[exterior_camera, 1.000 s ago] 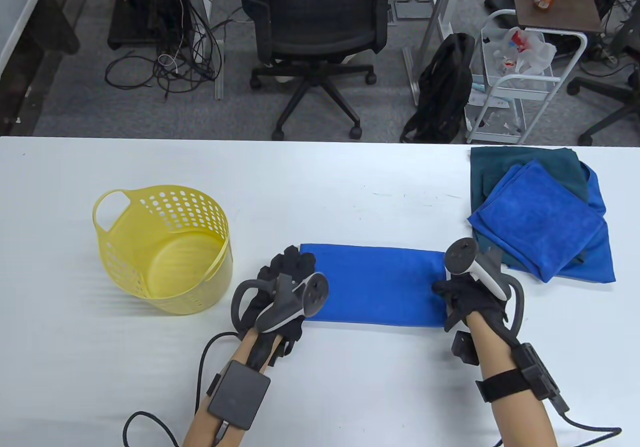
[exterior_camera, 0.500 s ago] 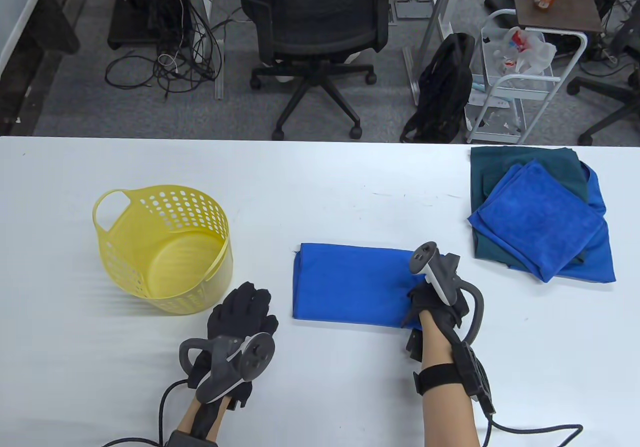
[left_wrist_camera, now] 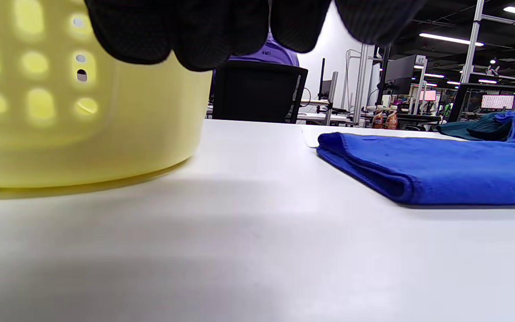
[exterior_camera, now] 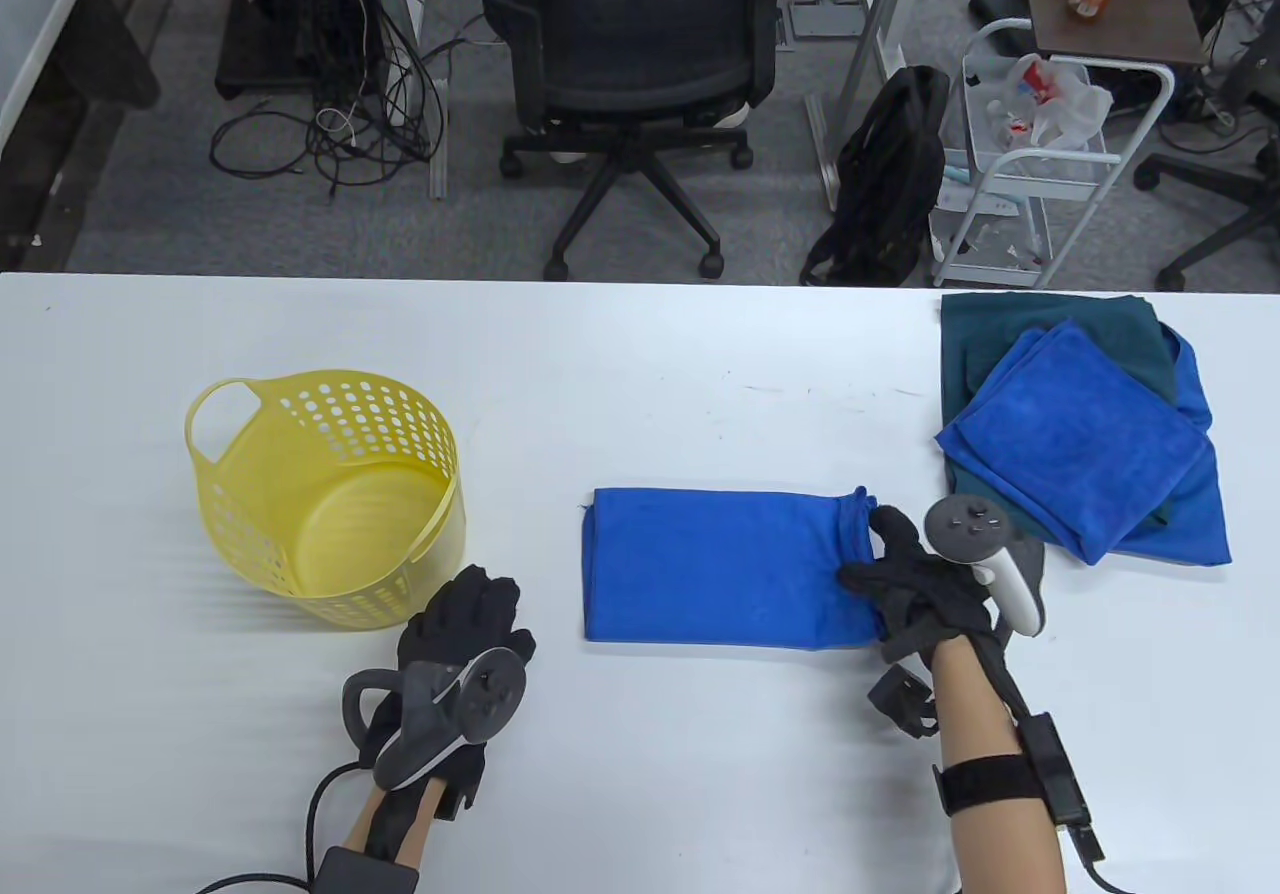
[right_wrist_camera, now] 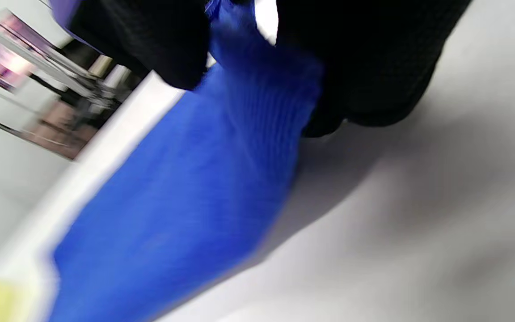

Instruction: Fold and stack clothes and towels from laundry basket

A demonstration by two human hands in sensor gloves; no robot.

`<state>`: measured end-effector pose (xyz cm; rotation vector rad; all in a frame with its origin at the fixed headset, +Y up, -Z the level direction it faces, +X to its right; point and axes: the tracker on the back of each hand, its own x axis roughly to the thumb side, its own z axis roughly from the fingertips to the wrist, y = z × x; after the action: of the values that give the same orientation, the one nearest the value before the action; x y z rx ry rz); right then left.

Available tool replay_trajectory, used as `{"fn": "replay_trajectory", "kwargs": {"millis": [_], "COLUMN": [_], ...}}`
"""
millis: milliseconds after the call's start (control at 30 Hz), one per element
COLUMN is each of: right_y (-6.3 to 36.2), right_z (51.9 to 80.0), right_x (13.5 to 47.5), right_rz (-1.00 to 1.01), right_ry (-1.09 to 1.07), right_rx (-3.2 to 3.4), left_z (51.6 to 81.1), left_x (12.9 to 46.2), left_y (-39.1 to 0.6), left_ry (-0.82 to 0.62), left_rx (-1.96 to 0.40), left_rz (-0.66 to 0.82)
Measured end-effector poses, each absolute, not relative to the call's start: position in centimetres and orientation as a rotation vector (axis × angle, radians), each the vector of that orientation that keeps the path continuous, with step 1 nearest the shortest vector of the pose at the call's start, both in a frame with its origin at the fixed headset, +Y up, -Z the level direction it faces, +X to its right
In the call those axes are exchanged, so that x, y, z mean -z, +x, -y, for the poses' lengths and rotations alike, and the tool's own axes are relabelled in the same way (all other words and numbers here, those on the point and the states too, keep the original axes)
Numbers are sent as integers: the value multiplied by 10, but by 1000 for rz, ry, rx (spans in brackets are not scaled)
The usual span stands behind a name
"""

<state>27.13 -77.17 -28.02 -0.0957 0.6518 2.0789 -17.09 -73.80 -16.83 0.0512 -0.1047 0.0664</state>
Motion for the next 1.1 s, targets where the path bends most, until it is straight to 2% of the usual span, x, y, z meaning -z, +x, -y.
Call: {"fn": "replay_trajectory", "kwargs": {"millis": [100,267,400,533,667,767,867,1000,1100], "right_y": [284,281,275,275,265,230,176,96,62], "right_z": [782,795,789,765,714,677,668,693,714], "right_x": [279,279,280,279,274,267,263,267,271], "right_rz": [-671,-712,-609,-497,-355,-271,-312,-454,-553], "right_ry": [-23,82,156,241,234,256,350,522,577], "right_rx": [-1862,-1960,-2033,-1999,-2372,-2729,-2966,-3090,-3109], "left_z": [738,742,744,744,744,744,746,747,746], "left_x": [169,172,175,175,175,176,176,176,176], "left_y": [-172,-171,-173,-175,-175,-175,-174,-174,-173], "left_ry": [43,7,-12,-9,-1,-5,-15,-21,-23], "left_rx": [-72,-66,-88,-79,-67,-62,-52,-42,-39], "left_rz": [104,118,119,112,108,108,111,117,120]}}
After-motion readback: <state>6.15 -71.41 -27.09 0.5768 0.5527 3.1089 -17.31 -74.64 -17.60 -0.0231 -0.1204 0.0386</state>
